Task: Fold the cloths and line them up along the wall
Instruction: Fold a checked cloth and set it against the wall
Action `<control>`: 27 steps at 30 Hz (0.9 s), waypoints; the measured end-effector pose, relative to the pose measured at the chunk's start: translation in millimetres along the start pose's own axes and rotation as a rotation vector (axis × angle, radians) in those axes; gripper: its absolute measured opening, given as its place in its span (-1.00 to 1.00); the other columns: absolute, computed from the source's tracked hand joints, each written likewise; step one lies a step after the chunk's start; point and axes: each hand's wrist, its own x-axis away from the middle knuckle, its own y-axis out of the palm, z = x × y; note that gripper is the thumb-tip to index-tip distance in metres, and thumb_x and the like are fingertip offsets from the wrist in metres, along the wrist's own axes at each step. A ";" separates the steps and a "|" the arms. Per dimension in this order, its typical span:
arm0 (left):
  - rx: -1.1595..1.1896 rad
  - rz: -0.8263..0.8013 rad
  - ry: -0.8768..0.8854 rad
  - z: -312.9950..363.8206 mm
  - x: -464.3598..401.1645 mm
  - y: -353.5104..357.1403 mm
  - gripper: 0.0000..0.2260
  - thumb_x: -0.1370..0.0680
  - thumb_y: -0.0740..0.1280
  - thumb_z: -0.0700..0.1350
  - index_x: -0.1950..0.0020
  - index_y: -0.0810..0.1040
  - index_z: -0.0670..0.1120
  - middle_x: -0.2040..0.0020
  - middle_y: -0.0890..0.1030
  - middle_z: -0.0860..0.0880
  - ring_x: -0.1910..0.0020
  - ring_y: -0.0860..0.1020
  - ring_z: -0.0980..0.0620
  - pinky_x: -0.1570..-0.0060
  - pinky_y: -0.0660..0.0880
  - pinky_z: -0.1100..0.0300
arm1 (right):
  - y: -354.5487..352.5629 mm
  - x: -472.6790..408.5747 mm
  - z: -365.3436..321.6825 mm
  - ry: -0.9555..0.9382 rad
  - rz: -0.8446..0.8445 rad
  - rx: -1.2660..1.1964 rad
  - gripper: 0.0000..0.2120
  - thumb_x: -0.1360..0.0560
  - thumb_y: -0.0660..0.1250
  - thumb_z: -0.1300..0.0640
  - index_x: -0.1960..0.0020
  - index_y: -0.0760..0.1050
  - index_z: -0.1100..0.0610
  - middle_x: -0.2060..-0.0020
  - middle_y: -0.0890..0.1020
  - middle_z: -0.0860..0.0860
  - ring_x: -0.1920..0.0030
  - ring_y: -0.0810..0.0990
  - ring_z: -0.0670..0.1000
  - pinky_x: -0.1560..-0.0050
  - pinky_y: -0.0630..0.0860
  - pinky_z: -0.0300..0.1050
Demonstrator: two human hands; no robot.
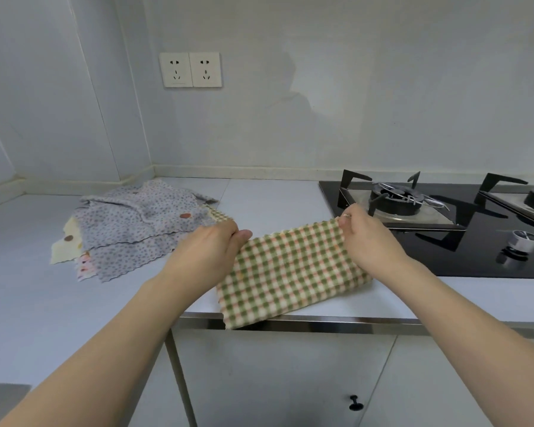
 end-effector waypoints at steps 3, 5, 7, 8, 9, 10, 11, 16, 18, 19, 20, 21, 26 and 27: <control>-0.065 -0.075 0.007 -7.6 -6.9 13.7 -0.66 -0.64 0.09 0.15 0.24 0.34 -0.02 0.36 0.48 0.00 0.33 0.46 0.00 0.37 0.32 0.10 | 18.9 -15.5 0.2 0.001 -0.071 0.155 -0.90 -0.64 0.02 0.15 -0.07 0.29 0.13 0.04 0.57 0.12 0.10 0.55 0.18 0.09 0.48 0.08; -0.064 -0.118 0.020 -12.6 -13.3 21.1 -0.68 -0.63 0.12 0.17 0.17 0.42 -0.01 0.34 0.53 0.01 0.31 0.49 0.02 0.30 0.42 0.08 | 31.9 -26.2 -0.5 0.023 -0.104 0.224 -0.88 -0.62 0.03 0.19 -0.12 0.29 0.18 0.01 0.57 0.16 0.07 0.56 0.22 0.13 0.45 0.04; -0.079 -0.122 0.022 -16.4 -21.9 27.9 -0.69 -0.63 0.13 0.15 0.14 0.44 -0.04 0.35 0.52 0.01 0.34 0.48 0.03 0.33 0.40 0.09 | 43.4 -36.9 -2.0 0.055 -0.110 0.304 -0.85 -0.59 0.07 0.25 -0.14 0.28 0.20 -0.04 0.57 0.17 0.01 0.57 0.23 0.16 0.38 -0.01; -0.104 -0.114 0.016 -18.2 -26.2 31.2 -0.69 -0.64 0.12 0.13 0.14 0.44 -0.06 0.35 0.51 0.01 0.35 0.47 0.02 0.37 0.36 0.10 | 48.9 -42.0 -3.0 0.069 -0.115 0.342 -0.83 -0.57 0.09 0.27 -0.16 0.28 0.21 -0.06 0.56 0.17 -0.02 0.57 0.23 0.16 0.35 -0.03; -0.143 -0.102 0.007 -20.5 -29.6 34.3 -0.68 -0.65 0.10 0.11 0.14 0.42 -0.08 0.35 0.50 0.00 0.35 0.46 0.01 0.38 0.33 0.10 | 54.2 -46.5 -4.4 0.077 -0.120 0.369 -0.80 -0.55 0.11 0.29 -0.17 0.28 0.22 -0.08 0.56 0.16 -0.05 0.57 0.23 0.16 0.35 -0.04; -0.190 -0.091 -0.002 -23.7 -32.1 37.9 -0.67 -0.66 0.08 0.09 0.15 0.41 -0.09 0.34 0.49 0.00 0.34 0.46 -0.01 0.37 0.33 0.10 | 59.7 -50.5 -5.4 0.075 -0.120 0.384 -0.78 -0.54 0.13 0.30 -0.18 0.28 0.22 -0.10 0.55 0.16 -0.07 0.56 0.22 0.16 0.34 -0.05; -0.239 -0.078 -0.007 -27.7 -33.7 41.4 -0.67 -0.67 0.07 0.08 0.15 0.40 -0.09 0.32 0.50 -0.01 0.31 0.46 -0.04 0.33 0.37 0.08 | 65.4 -53.9 -5.6 0.064 -0.116 0.392 -0.77 -0.54 0.14 0.30 -0.19 0.29 0.22 -0.11 0.54 0.15 -0.07 0.56 0.21 0.17 0.34 -0.05; -0.325 -0.098 -0.073 -40.7 -37.3 47.4 -0.63 -0.66 0.06 0.11 0.11 0.48 -0.10 0.19 0.57 -0.04 0.17 0.51 -0.05 0.21 0.41 0.08 | 83.6 -58.4 2.1 0.022 -0.024 0.288 -0.87 -0.59 0.09 0.21 -0.12 0.31 0.20 -0.01 0.56 0.12 0.04 0.55 0.19 0.22 0.33 -0.04; -0.350 -0.104 -0.085 -37.3 -37.2 47.0 -0.64 -0.65 0.07 0.13 0.11 0.46 -0.10 0.20 0.55 -0.02 0.19 0.50 -0.03 0.26 0.35 0.11 | 84.2 -57.9 7.2 0.028 0.016 0.226 -0.86 -0.61 0.07 0.17 -0.10 0.34 0.18 0.05 0.58 0.11 0.09 0.54 0.18 0.22 0.33 -0.02; -0.364 -0.094 -0.084 -35.2 -37.0 46.8 -0.66 -0.65 0.09 0.13 0.11 0.43 -0.09 0.20 0.55 -0.02 0.20 0.50 -0.03 0.27 0.34 0.11 | 83.9 -57.9 8.9 0.027 0.021 0.212 -0.84 -0.62 0.07 0.14 -0.10 0.36 0.17 0.06 0.59 0.11 0.09 0.54 0.18 0.21 0.33 -0.02; -0.373 -0.067 -0.070 -33.7 -36.9 46.9 -0.70 -0.64 0.12 0.12 0.08 0.41 -0.09 0.17 0.54 -0.01 0.17 0.50 -0.04 0.24 0.35 0.11 | 83.6 -58.0 9.7 0.024 0.016 0.210 -0.82 -0.63 0.06 0.11 -0.11 0.37 0.16 0.07 0.60 0.11 0.09 0.53 0.17 0.20 0.33 -0.01; -0.371 -0.017 -0.041 -32.0 -36.5 47.4 -0.76 -0.63 0.16 0.09 0.04 0.41 -0.08 0.11 0.53 -0.01 0.12 0.49 -0.06 0.18 0.36 0.09 | 83.7 -58.3 10.1 0.019 0.005 0.215 -0.80 -0.64 0.05 0.09 -0.11 0.38 0.16 0.06 0.60 0.10 0.07 0.54 0.17 0.19 0.34 -0.01; -0.139 0.127 0.207 -3.9 -28.9 56.9 -0.88 -0.58 0.23 -0.14 -0.07 0.51 -0.10 0.00 0.48 -0.04 0.00 0.43 -0.10 0.00 0.39 0.02 | 82.0 -61.9 10.1 0.011 -0.056 0.244 -0.76 -0.64 0.03 0.05 -0.12 0.40 0.13 0.01 0.60 0.08 0.01 0.54 0.16 0.14 0.37 -0.01; -0.103 0.038 0.208 1.8 -24.8 61.1 -0.83 -0.60 0.20 -0.08 -0.14 0.49 -0.08 -0.07 0.47 -0.02 -0.06 0.41 -0.07 -0.06 0.38 0.04 | 80.6 -62.3 10.1 -0.004 -0.074 0.260 -0.77 -0.64 0.03 0.06 -0.11 0.40 0.14 0.00 0.59 0.09 0.01 0.54 0.17 0.14 0.37 -0.01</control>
